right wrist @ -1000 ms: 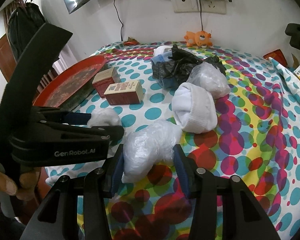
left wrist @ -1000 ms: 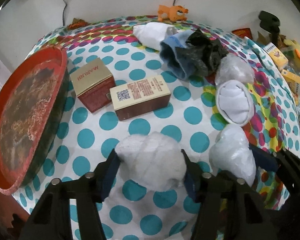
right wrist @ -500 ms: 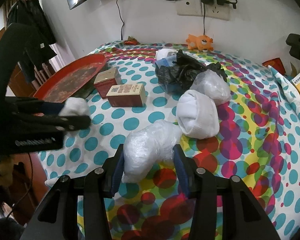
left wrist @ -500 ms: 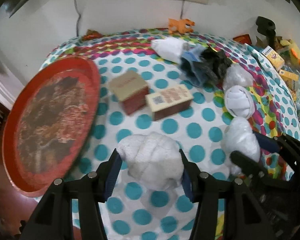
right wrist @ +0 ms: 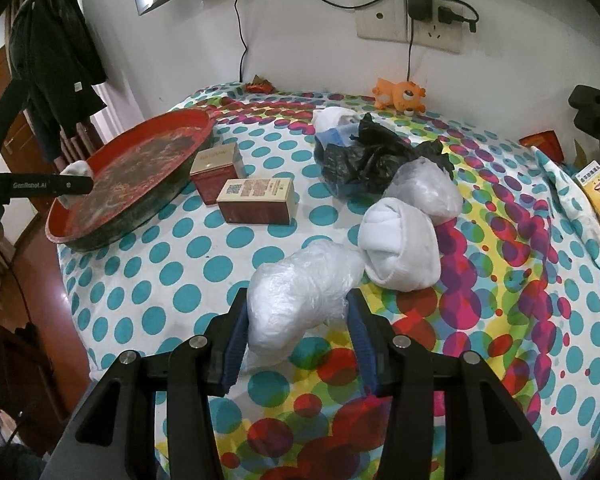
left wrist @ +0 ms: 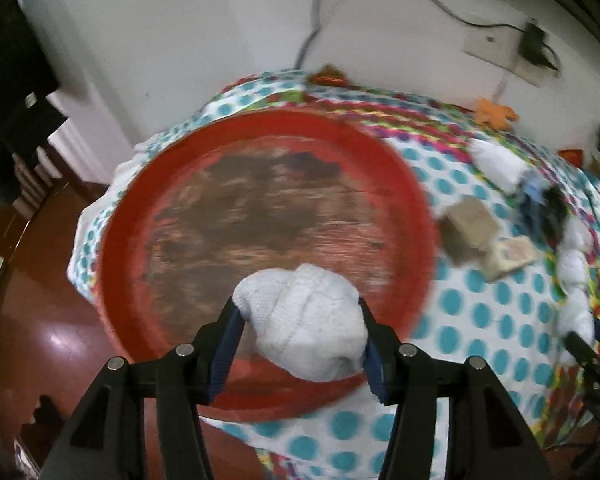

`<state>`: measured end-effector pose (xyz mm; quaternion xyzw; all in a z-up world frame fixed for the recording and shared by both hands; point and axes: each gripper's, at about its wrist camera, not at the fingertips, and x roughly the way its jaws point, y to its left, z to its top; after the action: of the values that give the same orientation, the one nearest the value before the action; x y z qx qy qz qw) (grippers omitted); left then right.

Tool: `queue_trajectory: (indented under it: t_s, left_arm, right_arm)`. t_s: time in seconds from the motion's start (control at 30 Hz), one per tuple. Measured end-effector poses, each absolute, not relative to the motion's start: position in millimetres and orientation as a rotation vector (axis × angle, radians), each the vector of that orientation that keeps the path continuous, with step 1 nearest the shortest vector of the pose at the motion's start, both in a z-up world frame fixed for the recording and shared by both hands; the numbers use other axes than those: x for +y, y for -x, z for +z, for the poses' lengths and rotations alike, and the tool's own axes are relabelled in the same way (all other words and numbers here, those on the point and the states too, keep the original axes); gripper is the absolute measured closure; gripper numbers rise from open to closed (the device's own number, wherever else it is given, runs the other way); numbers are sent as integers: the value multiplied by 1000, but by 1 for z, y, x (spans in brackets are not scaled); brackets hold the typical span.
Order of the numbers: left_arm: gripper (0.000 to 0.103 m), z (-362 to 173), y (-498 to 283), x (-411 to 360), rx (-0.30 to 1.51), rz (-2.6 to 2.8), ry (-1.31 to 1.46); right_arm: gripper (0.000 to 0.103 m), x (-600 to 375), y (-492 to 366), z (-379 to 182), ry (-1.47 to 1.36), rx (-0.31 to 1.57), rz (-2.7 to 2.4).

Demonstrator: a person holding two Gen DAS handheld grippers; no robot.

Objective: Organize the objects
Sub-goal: 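Carry the white cloth bundle onto the red tray and open the left tool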

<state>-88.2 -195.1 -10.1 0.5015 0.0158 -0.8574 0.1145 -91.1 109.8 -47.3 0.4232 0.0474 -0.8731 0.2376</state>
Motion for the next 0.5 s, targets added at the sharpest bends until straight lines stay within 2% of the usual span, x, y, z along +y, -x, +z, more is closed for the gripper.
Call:
queue_trajectory:
  t_s: [0.5]
  left_arm:
    - [47, -43, 111, -293, 53, -2361, -1496]
  right_arm:
    - [58, 73, 96, -42, -1158, 209, -2402]
